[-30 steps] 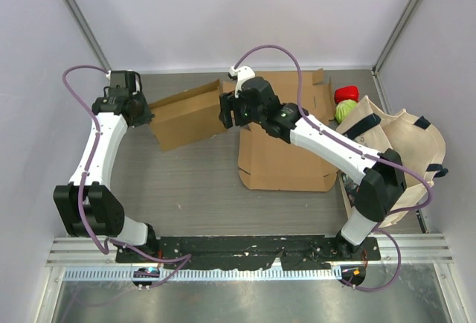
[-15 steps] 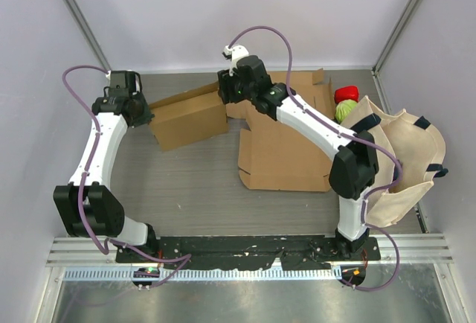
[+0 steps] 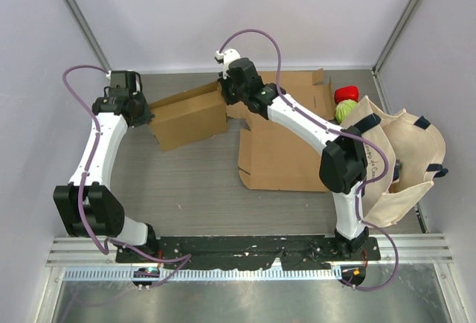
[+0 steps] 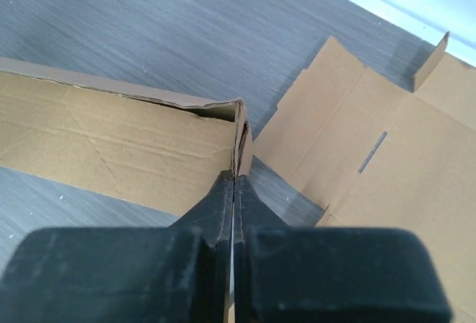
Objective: Fold the paper box
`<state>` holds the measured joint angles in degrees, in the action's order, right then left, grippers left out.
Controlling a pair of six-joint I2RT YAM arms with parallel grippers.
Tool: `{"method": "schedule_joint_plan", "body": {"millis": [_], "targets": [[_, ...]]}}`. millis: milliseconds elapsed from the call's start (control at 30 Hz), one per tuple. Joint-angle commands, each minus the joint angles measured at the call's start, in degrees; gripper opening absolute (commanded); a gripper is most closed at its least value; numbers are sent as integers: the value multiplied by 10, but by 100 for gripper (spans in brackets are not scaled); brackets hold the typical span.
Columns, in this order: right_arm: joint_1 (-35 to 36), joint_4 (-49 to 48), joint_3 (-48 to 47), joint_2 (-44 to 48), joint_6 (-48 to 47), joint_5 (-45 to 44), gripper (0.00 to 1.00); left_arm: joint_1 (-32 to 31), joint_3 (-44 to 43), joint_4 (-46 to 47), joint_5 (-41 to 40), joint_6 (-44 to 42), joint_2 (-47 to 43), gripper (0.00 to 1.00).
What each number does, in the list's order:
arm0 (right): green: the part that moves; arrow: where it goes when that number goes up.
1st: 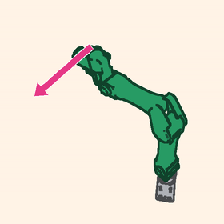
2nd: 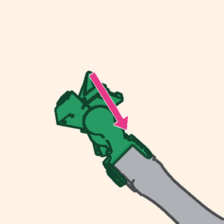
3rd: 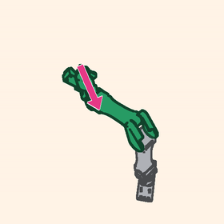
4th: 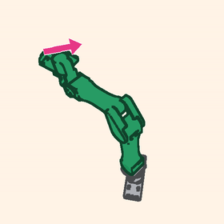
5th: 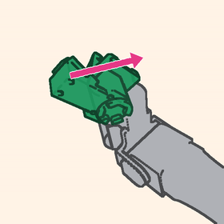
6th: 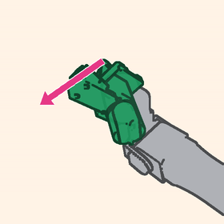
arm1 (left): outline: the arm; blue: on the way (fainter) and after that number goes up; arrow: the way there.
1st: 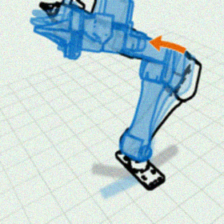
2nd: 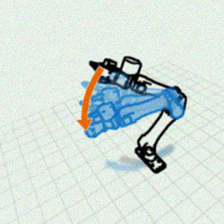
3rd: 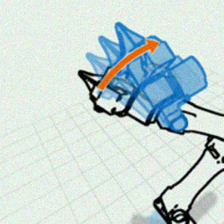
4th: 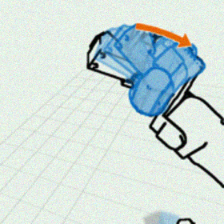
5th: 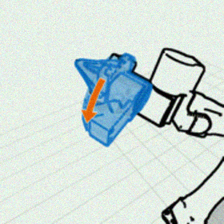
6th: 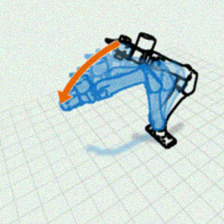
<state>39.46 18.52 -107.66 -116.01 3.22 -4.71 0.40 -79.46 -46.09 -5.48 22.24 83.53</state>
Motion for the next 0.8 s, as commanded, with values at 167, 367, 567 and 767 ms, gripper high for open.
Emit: {"method": "schedule_joint_plan", "body": {"millis": [167,367,567,767], "targets": [[47,-133,111,27,-52,-150,1,-15,13,-17,-14,-4,-10,0],[69,-233,188,16,-110,-240,1,-18,14,-16,-17,-4,-8,0],[53,-320,285,45,-207,-203,1,-19,19,-17,-27,-8,-10,0],[36,-272,264,42,-159,-78,1,-19,17,-17,-16,-5,-9,0]]}}
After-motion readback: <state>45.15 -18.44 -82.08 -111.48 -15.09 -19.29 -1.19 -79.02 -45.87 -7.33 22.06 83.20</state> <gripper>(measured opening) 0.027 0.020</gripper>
